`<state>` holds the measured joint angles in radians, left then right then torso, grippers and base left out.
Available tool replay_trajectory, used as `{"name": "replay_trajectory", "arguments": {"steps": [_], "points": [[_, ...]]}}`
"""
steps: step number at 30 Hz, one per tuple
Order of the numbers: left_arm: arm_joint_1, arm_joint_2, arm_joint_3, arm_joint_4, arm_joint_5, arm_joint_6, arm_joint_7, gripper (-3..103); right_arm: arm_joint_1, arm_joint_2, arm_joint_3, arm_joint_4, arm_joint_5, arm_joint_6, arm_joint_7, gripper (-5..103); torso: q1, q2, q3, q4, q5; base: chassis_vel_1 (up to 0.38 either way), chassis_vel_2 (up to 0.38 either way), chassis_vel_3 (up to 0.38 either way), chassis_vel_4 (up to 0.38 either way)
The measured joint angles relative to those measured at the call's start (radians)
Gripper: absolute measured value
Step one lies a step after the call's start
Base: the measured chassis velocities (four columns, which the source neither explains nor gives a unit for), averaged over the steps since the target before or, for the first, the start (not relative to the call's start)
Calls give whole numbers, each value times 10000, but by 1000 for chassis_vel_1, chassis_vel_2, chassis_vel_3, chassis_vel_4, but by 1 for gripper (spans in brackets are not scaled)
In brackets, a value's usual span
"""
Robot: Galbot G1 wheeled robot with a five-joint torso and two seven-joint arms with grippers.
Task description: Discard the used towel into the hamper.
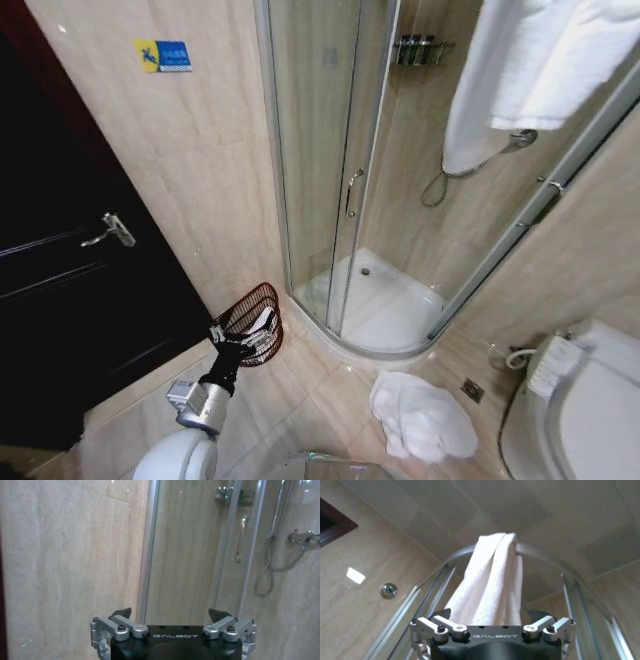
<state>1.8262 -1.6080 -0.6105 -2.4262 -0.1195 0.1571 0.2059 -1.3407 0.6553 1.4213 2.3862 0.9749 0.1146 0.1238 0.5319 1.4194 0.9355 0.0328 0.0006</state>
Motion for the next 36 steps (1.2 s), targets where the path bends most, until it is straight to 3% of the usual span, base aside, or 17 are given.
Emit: {"name": "replay_trajectory", "arguments": {"steps": [9,14,16,18,26,36], "points": [[-2,-1,0,0,-1,0,0,100,1405,-1071,-775,-1217,333,443,-337,100,11,-6,3,-1,-2,-146,143,97,-88],[1,0,-1,1,-1,0,-1,100,3979,-2072,-2706,-2224,1030,206,-235,100,-8,0,-3,0,-8,28,-5,-61,1],[1,1,-1,1,-1,0,-1,100,4402,-2264,-2952,-2395,1119,118,-231,100,-9,1,-3,1,-10,63,-23,-19,46],[2,-1,-1,0,0,0,-1,100,5490,-2909,-3434,-2951,1562,-142,-249,100,-8,0,-3,2,-9,0,0,0,0],[0,0,0,0,-1,0,0,100,6327,-4158,-3478,-4156,2919,-617,-766,100,1,0,-1,-2,-3,0,0,0,0],[-1,0,0,1,-1,0,0,100,7029,-4673,-3430,-4086,5023,-977,-922,100,-1,0,-2,-2,-7,0,0,0,0]]}}
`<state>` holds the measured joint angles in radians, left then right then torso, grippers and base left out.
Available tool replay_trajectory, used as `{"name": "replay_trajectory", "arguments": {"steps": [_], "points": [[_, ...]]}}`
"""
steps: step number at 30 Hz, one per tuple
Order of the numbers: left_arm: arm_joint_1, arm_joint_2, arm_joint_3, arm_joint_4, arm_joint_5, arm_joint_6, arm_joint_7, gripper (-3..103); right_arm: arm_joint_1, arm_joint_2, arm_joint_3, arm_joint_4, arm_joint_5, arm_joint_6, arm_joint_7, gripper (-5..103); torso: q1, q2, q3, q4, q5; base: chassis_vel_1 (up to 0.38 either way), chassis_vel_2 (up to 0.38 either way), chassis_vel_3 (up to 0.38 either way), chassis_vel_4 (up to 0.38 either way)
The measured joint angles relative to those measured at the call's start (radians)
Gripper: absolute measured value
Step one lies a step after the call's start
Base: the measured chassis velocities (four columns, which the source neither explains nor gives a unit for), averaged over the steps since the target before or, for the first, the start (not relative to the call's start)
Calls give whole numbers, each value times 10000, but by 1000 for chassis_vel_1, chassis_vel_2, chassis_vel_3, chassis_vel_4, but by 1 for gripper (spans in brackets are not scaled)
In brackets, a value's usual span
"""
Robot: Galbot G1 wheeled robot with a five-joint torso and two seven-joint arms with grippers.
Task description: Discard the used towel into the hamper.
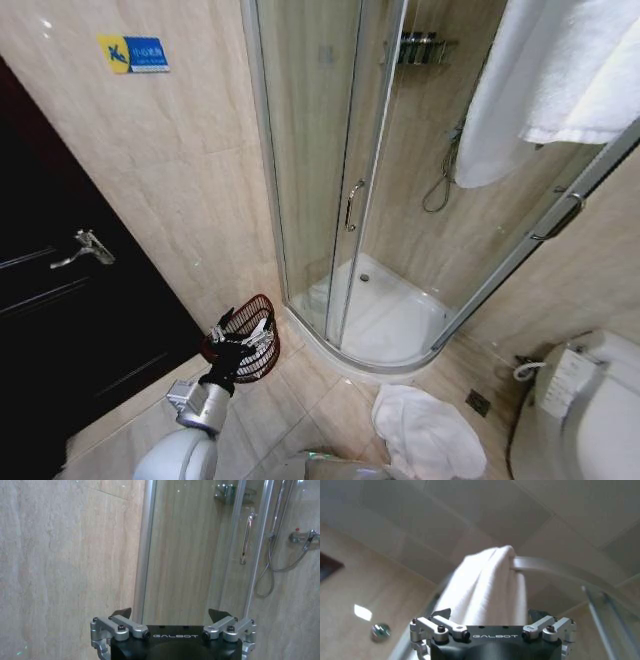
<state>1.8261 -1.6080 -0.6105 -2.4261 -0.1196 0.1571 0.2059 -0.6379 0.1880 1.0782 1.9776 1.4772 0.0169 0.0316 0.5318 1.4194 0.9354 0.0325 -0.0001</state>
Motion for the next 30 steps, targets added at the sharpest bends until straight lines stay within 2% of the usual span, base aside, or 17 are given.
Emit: {"name": "replay_trajectory", "arguments": {"steps": [2,5,12,14,15,18,19,22,23,25,28,30], "points": [[1,0,0,0,0,0,0,100,166,-6,-1,292,854,-170,59,100,0,0,0,1,-1,0,0,0,0],[1,0,0,0,0,0,0,100,185,-106,-15,346,1269,-289,65,100,0,0,0,1,1,0,0,0,0],[0,-1,0,0,0,0,0,100,-341,-1056,183,118,1438,-322,182,100,1,-1,1,1,6,0,0,0,0],[0,-1,0,0,0,0,0,100,-698,-1861,503,37,1878,-204,201,100,0,0,0,2,-2,0,0,0,0],[0,-1,0,0,0,0,0,100,-698,-1861,503,37,1878,-204,201,100,0,0,0,2,-2,0,0,0,0],[0,-2,1,0,0,0,0,100,-1574,-3076,1502,-474,2085,52,188,100,-1,-1,0,2,0,0,0,0,0],[0,-2,1,0,0,0,0,100,-1574,-3076,1502,-474,2085,52,188,100,-1,-1,0,2,0,0,0,0,0],[1,0,-1,0,0,0,-1,100,-1942,-4000,2242,-1219,2173,-31,705,100,-1,0,0,0,-3,0,0,0,0],[1,0,-1,0,0,0,-1,100,-1942,-4000,2242,-1219,2173,-31,705,100,-1,0,0,0,-3,0,0,0,0],[0,-1,-1,0,0,0,-1,100,-2183,-4583,2545,-1787,2134,-203,1152,100,-1,0,0,0,0,0,0,0,0],[0,-1,0,0,0,0,0,100,-2368,-4944,2663,-2148,2028,-242,1287,100,-1,0,0,1,3,0,0,0,0],[0,-1,0,0,0,0,0,100,-2819,-5424,3008,-2707,1929,-309,1316,100,-1,0,0,1,4,0,0,0,0]]}}
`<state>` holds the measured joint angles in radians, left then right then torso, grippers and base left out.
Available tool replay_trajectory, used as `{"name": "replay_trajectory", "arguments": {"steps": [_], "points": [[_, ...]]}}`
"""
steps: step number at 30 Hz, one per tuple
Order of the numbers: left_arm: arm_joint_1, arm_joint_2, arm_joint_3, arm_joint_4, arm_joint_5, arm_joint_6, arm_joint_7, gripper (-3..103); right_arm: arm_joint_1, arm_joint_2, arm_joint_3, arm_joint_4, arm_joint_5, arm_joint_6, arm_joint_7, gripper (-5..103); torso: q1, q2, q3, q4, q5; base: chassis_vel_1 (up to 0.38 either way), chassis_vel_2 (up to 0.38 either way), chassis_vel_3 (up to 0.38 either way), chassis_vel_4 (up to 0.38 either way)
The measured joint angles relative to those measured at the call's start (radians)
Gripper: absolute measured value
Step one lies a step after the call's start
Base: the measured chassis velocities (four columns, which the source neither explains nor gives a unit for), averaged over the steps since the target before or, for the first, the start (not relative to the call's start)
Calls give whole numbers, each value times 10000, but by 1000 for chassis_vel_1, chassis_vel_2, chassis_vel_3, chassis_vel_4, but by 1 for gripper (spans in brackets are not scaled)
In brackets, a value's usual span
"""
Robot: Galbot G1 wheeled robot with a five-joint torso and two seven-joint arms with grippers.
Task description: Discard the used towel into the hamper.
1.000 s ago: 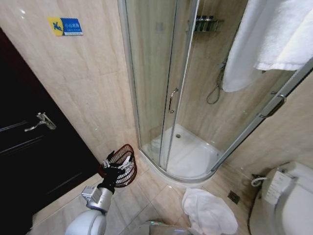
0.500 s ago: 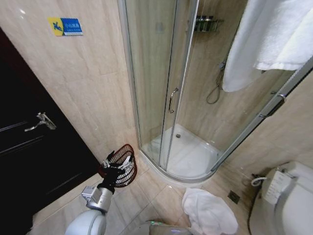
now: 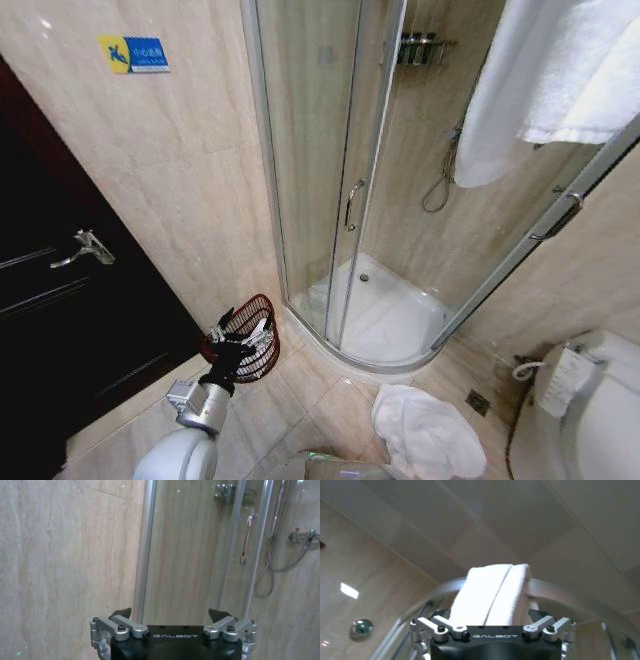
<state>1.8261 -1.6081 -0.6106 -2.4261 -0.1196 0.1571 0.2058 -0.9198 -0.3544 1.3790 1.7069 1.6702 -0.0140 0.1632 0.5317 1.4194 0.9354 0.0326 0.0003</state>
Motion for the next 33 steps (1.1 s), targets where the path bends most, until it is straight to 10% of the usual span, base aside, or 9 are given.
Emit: {"name": "replay_trajectory", "arguments": {"steps": [13,33], "points": [[0,0,0,0,0,0,0,100,-2756,-2661,2595,-2843,433,-397,778,100,1,0,0,1,-9,0,0,0,0],[0,0,0,0,0,0,0,100,-4687,-3149,3666,-3692,-499,-588,1812,100,2,-1,1,0,-4,0,0,0,0]]}}
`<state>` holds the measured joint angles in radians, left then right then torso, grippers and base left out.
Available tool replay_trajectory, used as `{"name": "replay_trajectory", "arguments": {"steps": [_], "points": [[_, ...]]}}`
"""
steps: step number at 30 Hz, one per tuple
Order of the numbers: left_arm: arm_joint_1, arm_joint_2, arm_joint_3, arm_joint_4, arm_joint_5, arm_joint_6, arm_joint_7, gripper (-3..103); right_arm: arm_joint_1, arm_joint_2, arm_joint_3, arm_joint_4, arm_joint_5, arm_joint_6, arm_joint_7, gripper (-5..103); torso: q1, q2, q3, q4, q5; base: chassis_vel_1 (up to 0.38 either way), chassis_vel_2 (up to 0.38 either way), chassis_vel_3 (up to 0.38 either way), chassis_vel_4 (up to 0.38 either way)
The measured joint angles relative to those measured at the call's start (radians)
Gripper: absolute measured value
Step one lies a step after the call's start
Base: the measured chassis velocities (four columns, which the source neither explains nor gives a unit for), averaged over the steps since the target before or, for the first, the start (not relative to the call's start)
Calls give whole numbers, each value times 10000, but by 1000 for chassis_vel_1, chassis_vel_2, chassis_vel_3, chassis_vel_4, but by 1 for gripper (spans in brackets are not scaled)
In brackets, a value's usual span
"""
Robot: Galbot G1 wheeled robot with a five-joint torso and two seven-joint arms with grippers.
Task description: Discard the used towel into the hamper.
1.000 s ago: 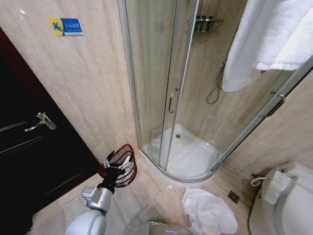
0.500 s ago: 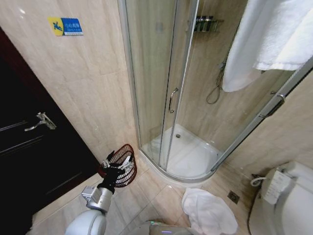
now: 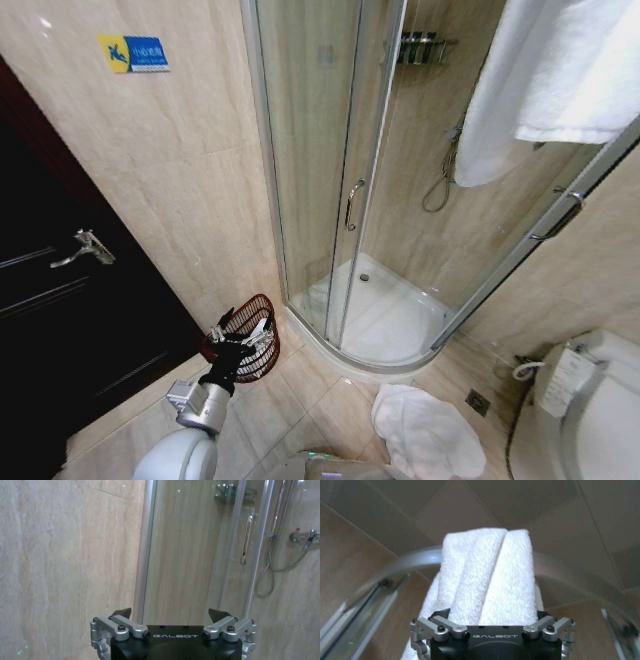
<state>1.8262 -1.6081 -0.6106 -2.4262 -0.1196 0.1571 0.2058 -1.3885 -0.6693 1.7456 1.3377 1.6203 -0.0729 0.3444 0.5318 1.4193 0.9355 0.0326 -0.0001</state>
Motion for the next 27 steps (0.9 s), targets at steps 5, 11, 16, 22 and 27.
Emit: {"name": "replay_trajectory", "arguments": {"steps": [5,11,16,22,27], "points": [[0,1,0,0,0,0,0,100,-94,354,-31,478,-86,-214,168,101,-1,0,0,0,2,0,0,0,0],[0,0,0,0,0,0,0,100,-105,593,-73,799,-153,-229,167,79,0,0,0,-1,3,0,0,0,0],[0,0,0,0,0,0,0,100,-47,599,-89,845,-201,-245,137,62,-1,0,-1,0,-2,0,0,0,0],[0,1,0,0,0,0,0,100,-18,630,-149,898,-378,-285,138,41,0,0,-2,0,0,0,0,0,0],[0,0,0,0,0,0,0,100,66,660,-223,969,-377,-296,132,25,-1,0,-2,0,2,0,0,0,0]]}}
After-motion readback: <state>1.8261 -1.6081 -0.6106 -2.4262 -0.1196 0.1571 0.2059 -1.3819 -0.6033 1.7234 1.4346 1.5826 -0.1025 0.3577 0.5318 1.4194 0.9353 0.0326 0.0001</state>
